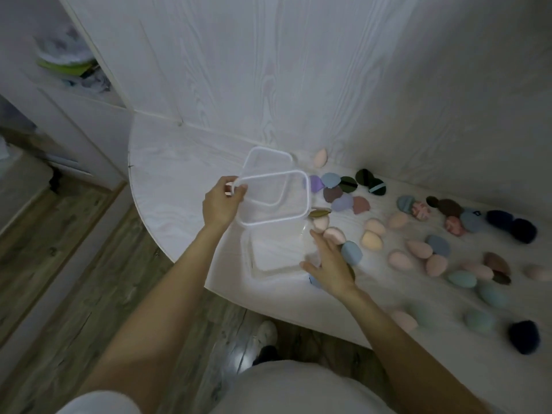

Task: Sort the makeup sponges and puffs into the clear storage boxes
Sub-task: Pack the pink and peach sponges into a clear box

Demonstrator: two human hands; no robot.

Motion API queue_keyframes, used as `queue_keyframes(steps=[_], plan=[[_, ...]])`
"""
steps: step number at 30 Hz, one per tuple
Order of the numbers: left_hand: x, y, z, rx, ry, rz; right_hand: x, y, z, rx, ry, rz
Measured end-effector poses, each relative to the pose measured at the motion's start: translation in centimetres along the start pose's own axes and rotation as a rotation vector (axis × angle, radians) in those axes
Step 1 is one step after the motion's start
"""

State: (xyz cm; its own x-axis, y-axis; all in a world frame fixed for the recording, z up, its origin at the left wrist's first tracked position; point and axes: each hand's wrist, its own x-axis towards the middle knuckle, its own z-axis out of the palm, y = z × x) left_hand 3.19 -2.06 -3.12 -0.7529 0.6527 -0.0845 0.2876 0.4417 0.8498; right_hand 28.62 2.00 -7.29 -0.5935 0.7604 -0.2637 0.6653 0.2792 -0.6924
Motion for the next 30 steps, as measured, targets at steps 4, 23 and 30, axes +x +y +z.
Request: queue_keyframes(steps=[4, 23, 30], plan=[[-0.6, 0.9, 1.1, -0.112, -0.121, -0.006, -0.1, 0.3, -0.2, -0.024, 0.024, 0.026], [-8.8, 4.5, 10.4, 0.261, -0.612, 0.701, -7.8, 7.0, -6.7, -0.104, 0.361, 0.135], [-6.2, 4.8, 17.5, 0.965, -0.700, 0.870, -5.7, 8.8, -7.2, -0.207, 0.379, 0.237]])
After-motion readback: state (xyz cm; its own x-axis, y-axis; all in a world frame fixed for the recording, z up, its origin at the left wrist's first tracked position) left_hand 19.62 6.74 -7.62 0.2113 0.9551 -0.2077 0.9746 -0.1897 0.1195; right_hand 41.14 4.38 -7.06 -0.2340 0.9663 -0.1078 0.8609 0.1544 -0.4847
